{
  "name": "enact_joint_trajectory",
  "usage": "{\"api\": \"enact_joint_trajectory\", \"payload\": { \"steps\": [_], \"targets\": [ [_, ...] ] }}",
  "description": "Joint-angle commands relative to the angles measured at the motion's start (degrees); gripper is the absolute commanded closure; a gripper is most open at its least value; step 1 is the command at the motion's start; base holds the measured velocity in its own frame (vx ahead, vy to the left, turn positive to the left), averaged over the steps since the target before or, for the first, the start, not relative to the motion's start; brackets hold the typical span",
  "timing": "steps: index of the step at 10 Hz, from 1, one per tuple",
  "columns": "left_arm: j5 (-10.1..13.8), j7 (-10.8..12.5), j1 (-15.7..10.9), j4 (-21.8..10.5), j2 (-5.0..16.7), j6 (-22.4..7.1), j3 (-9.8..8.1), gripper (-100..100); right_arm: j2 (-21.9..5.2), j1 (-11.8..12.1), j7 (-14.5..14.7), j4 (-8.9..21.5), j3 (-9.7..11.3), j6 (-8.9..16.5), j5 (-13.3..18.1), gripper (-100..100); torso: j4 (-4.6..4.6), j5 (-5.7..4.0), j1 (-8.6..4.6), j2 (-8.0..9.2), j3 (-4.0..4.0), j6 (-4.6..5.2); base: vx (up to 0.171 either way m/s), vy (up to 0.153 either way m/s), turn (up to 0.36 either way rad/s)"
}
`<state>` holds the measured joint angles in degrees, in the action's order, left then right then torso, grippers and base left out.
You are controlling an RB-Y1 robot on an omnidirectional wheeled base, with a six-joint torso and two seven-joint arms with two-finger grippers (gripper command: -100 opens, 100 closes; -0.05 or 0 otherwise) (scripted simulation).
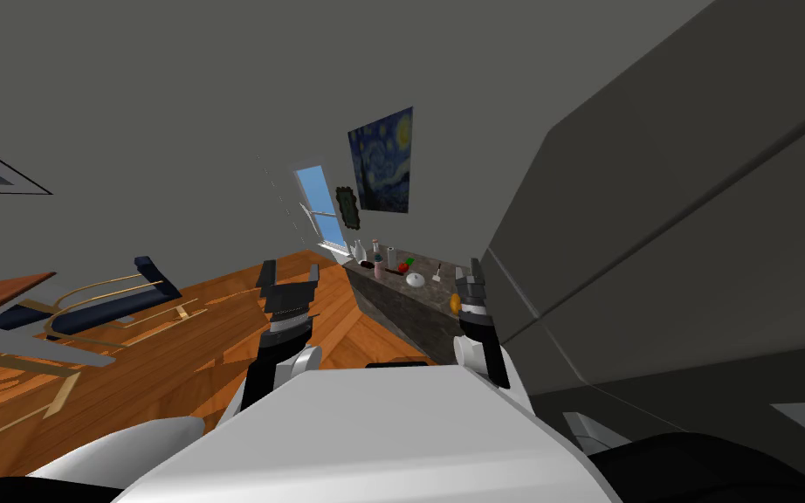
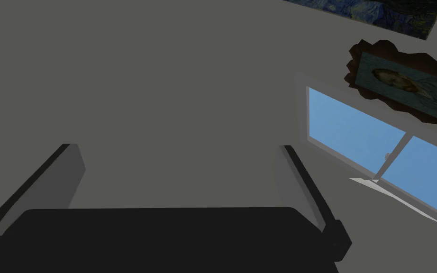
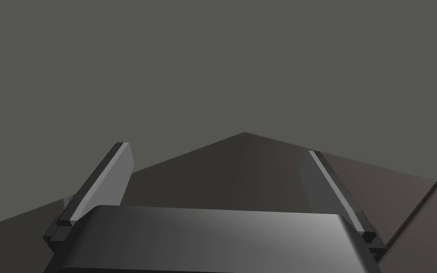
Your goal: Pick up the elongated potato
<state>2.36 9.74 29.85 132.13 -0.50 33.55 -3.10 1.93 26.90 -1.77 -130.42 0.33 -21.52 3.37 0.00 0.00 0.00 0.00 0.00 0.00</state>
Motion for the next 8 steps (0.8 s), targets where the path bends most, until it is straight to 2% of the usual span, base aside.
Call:
{"api": "enact_joint_trajectory", "payload": {
  "steps": [1,4,7,8],
  "targets": [
    [0.0,0.0,0.0,0.0,0.0,0.0,0.00,0,-2.2,-1.5,-0.9,1.1,-0.6,1.8,-1.3,-100,0.00,0.00,0.00,0.00,0.00,0.00,0.009,0.020,-0.018],
    [0.0,0.0,0.0,0.0,0.0,0.0,0.00,0,-6.5,-5.1,-3.0,3.9,-1.9,6.0,-4.2,-100,-0.02,0.03,0.14,-0.09,-0.06,0.00,0.020,0.045,-0.026],
    [0.0,0.0,0.0,0.0,0.0,0.0,0.00,0,-11.9,-10.3,-6.4,8.6,-3.6,11.6,-8.1,-100,-0.04,0.04,0.17,-0.16,-0.09,0.00,0.030,0.052,-0.043],
    [0.0,0.0,0.0,0.0,0.0,0.0,0.00,0,-11.9,-10.3,-6.4,8.6,-3.6,12.2,-8.1,-100,-0.04,0.04,0.17,-0.15,-0.09,0.00,0.017,0.033,-0.010]
  ]
}}
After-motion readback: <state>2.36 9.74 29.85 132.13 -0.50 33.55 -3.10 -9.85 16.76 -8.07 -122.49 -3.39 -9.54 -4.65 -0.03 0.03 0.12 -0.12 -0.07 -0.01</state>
